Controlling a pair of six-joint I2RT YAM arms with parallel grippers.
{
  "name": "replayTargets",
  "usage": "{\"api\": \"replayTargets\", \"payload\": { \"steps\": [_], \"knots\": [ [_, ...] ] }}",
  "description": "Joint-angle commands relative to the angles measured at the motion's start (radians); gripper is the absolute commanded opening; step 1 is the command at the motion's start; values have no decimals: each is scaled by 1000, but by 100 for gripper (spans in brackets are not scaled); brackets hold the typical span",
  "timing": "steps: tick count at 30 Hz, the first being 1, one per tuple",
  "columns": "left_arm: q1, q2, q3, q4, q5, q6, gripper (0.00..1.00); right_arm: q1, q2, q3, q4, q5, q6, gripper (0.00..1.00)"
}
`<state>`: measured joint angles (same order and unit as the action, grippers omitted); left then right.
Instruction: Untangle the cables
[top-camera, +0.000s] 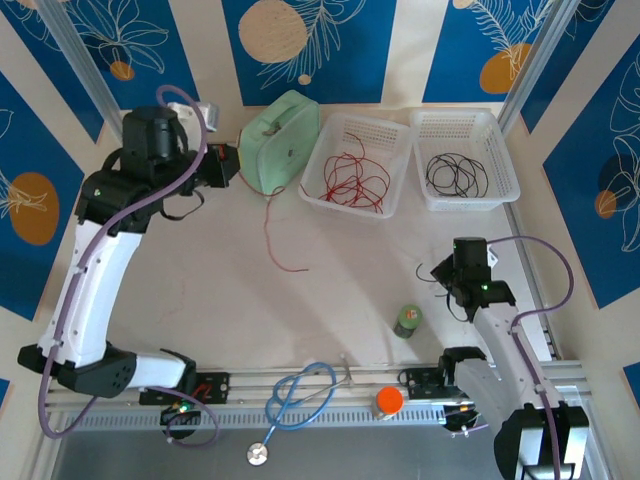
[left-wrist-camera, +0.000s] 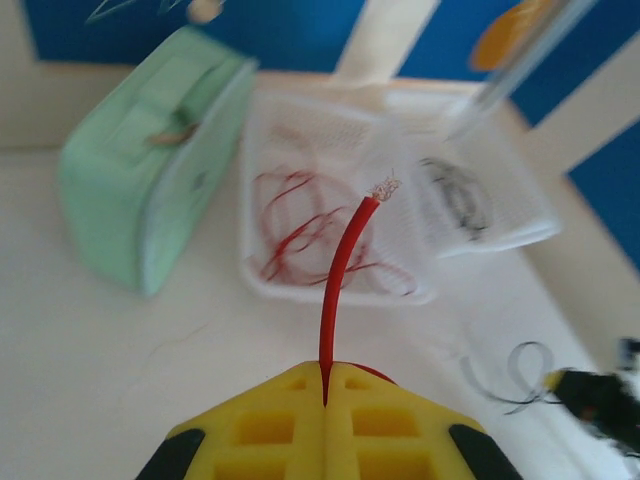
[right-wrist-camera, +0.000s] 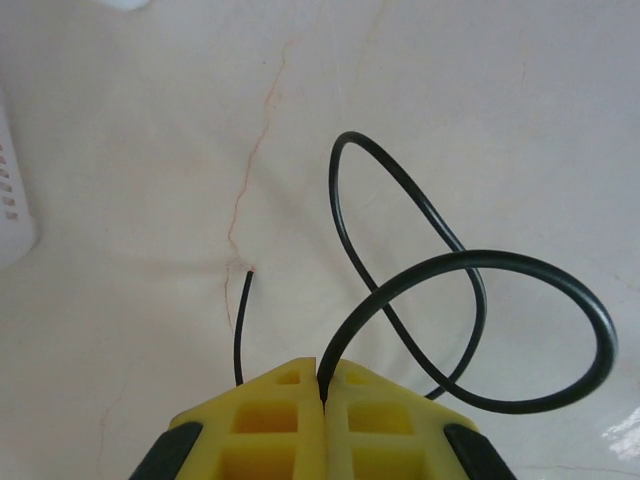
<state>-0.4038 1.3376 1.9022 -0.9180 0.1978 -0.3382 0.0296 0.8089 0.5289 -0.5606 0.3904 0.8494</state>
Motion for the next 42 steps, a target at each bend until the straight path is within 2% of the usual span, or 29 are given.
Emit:
{"api": "replayTargets", "payload": {
  "steps": [1, 5, 10, 16, 24, 28, 34, 42],
  "knots": [
    [-11, 10, 40, 154, 167, -17, 0, 3, -3, -23, 37, -33, 24, 0],
    [-13, 15, 32, 318, 165, -33, 0, 21, 2, -44, 45, -37, 38, 0],
    [-13, 64, -55, 585, 134, -65, 0, 68, 2, -70, 45, -28, 64, 0],
    [-13, 252, -43, 850, 161, -150, 0, 146, -1, -81, 18, 13, 103, 0],
    [-13, 465, 54, 1087, 195, -253, 0, 242, -2, -89, -11, 54, 157, 0],
    [-13, 538, 107, 1156, 211, -289, 0, 265, -2, -97, -21, 59, 171, 0],
    [-25, 621, 197, 1148, 205, -280, 0, 270, -1, -103, -21, 61, 172, 0],
    [-53, 760, 96, 1236, 186, -280, 0, 271, -1, -108, -13, 52, 168, 0]
  ]
}}
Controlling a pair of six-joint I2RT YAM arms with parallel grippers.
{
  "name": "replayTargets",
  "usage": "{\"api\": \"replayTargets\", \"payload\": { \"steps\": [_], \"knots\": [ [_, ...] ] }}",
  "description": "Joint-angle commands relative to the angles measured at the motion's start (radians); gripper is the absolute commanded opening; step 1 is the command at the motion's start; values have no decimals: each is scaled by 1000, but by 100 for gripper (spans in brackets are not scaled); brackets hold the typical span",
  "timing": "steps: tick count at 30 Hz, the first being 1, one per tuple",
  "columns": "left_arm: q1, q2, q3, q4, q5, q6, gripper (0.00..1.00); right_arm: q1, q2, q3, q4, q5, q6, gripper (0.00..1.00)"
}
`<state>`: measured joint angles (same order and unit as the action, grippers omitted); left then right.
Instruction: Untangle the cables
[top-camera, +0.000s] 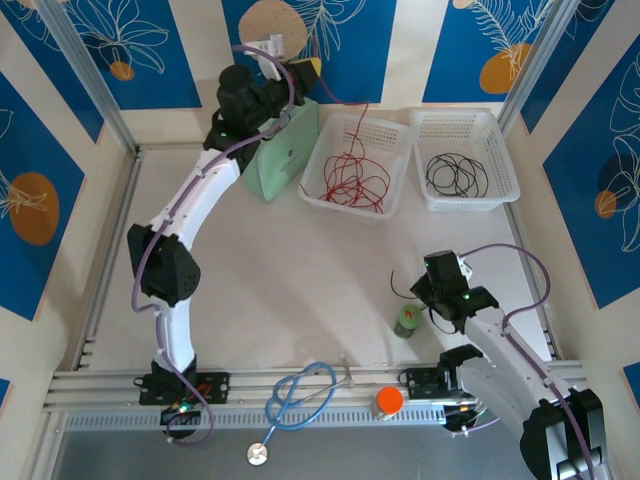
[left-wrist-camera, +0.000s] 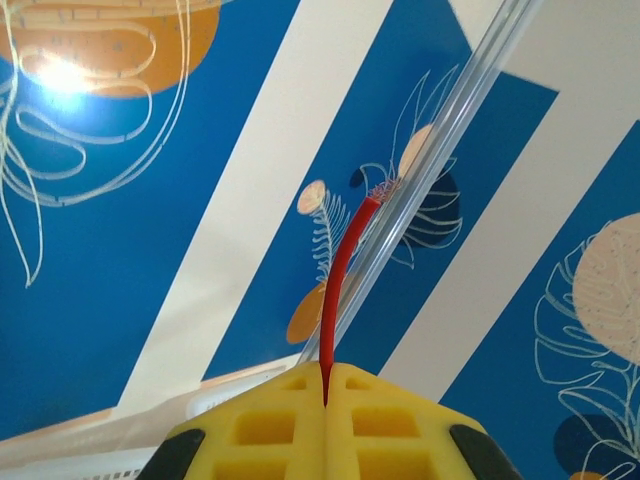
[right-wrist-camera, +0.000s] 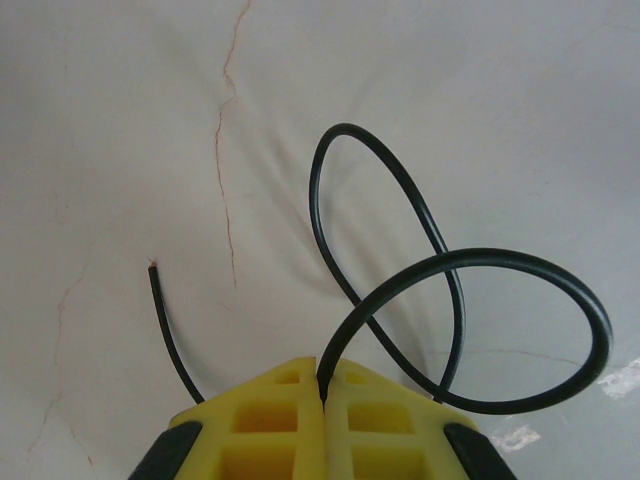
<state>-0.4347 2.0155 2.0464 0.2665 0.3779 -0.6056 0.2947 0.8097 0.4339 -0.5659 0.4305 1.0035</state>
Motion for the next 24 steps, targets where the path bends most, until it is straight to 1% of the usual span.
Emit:
{"api": "replayTargets", "payload": {
  "steps": [1, 4, 6, 8, 11, 14, 17, 19, 21, 24],
  "knots": [
    [-29, 110, -56, 57, -1, -12, 0, 7, -1, -12, -8, 10, 12, 0],
    [-53, 201, -69, 66, -15, -15, 0, 7, -2, -13, -5, 9, 7, 0],
    [-78, 250, -69, 50, -30, 8, 0, 7, -2, -13, -3, 6, 5, 0],
    [-107, 276, -61, -5, -61, 54, 0, 8, -2, -13, -3, 5, 3, 0],
    [-148, 296, -32, -131, -113, 147, 0, 8, -3, -4, -6, 1, 0, 0],
    [-167, 305, -15, -254, -149, 208, 15, 12, -10, 38, -20, -12, -18, 0],
    [-171, 326, 28, -396, -148, 241, 30, 25, -14, 126, -60, -1, -65, 0],
    [-172, 343, 67, -494, -139, 274, 38, 30, -15, 208, -98, 27, -107, 0],
    [-174, 351, 99, -586, -140, 316, 47, 34, -18, 301, -136, 71, -167, 0],
    [-174, 321, 109, -666, -170, 369, 57, 32, -15, 440, -157, 136, -256, 0]
  ]
}}
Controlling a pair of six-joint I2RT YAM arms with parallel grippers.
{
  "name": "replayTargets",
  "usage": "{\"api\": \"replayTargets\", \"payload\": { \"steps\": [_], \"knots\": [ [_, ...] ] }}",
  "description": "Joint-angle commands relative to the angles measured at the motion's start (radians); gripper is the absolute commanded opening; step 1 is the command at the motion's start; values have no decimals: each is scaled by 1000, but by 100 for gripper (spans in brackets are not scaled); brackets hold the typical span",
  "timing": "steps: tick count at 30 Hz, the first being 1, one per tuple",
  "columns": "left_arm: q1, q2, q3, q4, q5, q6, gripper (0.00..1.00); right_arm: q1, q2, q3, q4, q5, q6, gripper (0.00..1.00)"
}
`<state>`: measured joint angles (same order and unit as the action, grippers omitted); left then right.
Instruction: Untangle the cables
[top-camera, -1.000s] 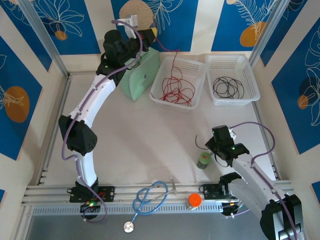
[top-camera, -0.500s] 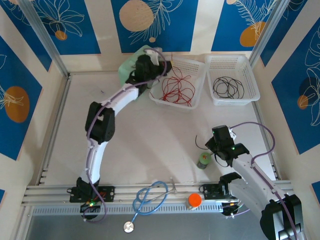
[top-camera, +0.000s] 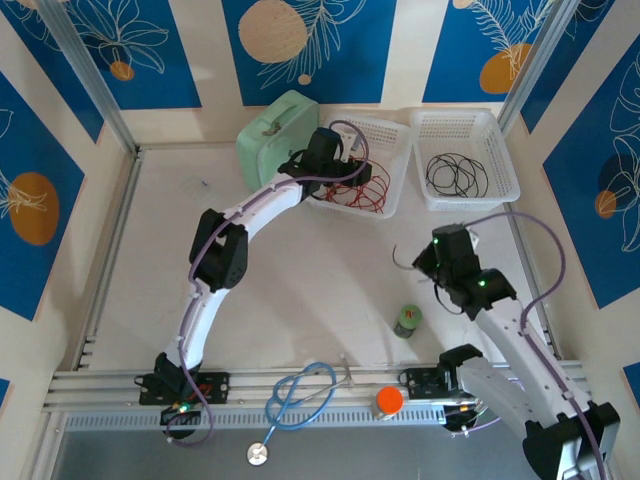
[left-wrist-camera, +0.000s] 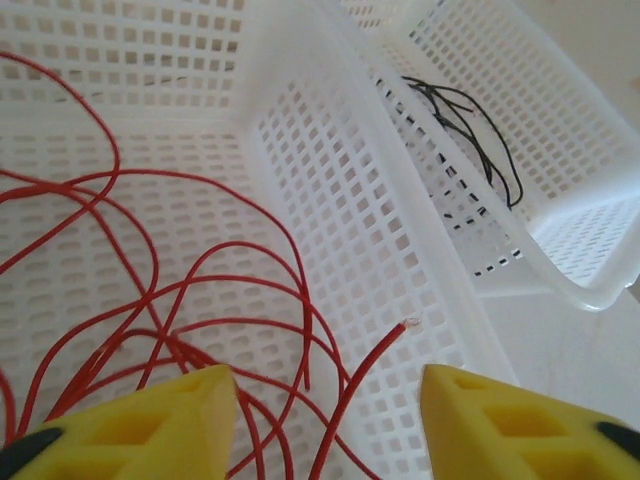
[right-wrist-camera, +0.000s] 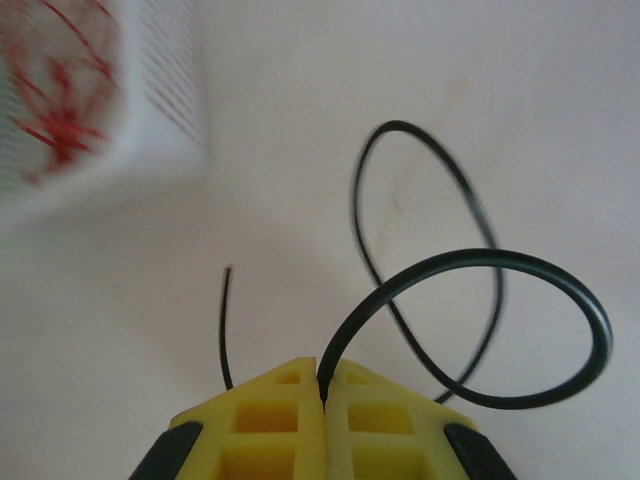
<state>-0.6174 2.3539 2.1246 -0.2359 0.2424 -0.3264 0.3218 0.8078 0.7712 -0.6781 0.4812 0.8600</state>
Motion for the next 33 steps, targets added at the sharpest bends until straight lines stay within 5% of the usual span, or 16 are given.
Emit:
{"api": "replayTargets", "payload": {
  "steps": [1, 10, 14, 25, 33],
  "knots": [
    [8, -35, 25, -176, -46, 101, 59, 4, -8, 139, -41, 100, -140, 0],
    [-3, -310, -44, -232, -107, 211, 78, -191, 203, 413, 150, -21, -352, 0],
    [-12, -470, -142, -229, -125, 225, 100, -310, 379, 488, 267, -70, -372, 0],
    [-24, -987, -617, -178, -225, 212, 100, -481, 968, 802, 408, -139, -308, 0],
    [-24, -1237, -838, -244, -336, 160, 100, -524, 1347, 1115, 282, -296, -229, 0]
  ]
}}
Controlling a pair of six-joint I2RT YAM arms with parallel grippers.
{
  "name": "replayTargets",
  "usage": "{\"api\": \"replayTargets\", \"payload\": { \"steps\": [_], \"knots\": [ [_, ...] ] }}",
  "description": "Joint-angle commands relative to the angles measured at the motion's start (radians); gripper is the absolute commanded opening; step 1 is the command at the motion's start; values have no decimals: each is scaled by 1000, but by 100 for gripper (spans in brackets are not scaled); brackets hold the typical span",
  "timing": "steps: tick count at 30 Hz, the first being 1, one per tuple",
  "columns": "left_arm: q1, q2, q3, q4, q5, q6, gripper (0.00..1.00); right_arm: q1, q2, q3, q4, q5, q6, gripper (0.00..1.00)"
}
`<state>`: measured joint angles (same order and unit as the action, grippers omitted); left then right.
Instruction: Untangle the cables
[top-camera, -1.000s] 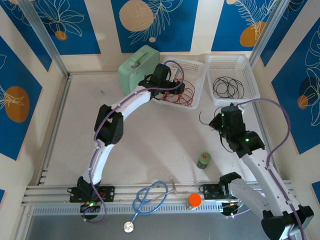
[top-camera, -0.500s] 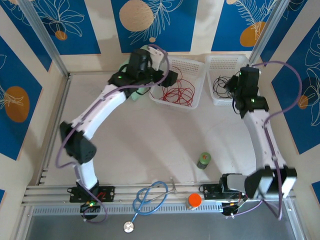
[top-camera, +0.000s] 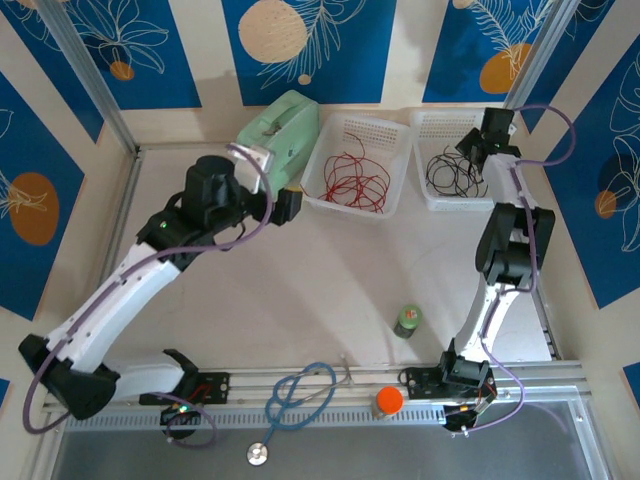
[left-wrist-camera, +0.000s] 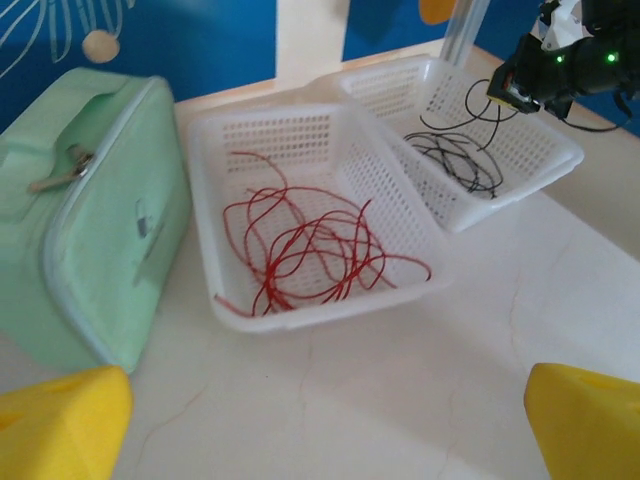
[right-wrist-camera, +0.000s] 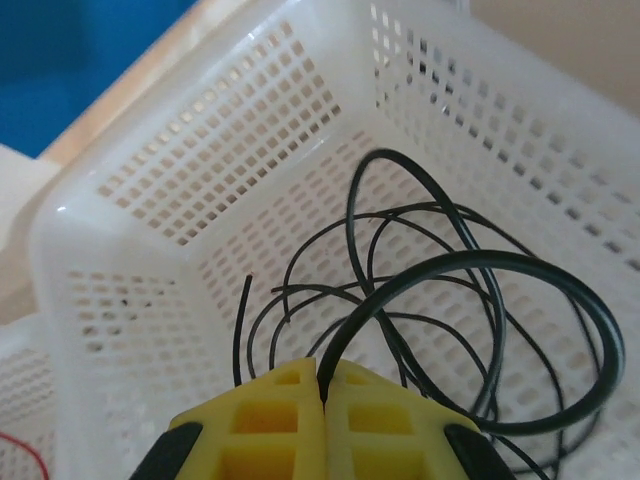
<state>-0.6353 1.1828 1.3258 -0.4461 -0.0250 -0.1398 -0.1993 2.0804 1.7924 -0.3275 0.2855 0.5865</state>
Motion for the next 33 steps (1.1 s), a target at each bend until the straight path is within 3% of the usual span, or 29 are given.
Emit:
{"api": "replayTargets", "payload": {
  "steps": [1, 5, 11, 15, 18, 27, 33],
  "knots": [
    [-5, -83, -55, -50, -84, -30, 100, -3, 105, 127, -93, -111, 50, 0],
    [-5, -135, -90, -117, -149, -46, 100, -3, 171, 188, -141, -137, 70, 1],
    [-4, -152, -97, -195, -279, -75, 100, -2, 129, 174, -174, -144, 60, 36],
    [14, -116, -37, -305, -404, -131, 100, -3, 25, 136, -207, -117, 18, 49],
    [49, -114, -37, -315, -427, -152, 100, -2, -108, 44, -207, -88, -11, 53],
    [288, -160, -189, -132, -384, -132, 100, 128, -780, -669, 51, 131, -149, 56],
    [324, -164, -359, 67, -380, -52, 87, 194, -1122, -1112, 291, 158, -264, 58]
  ]
}}
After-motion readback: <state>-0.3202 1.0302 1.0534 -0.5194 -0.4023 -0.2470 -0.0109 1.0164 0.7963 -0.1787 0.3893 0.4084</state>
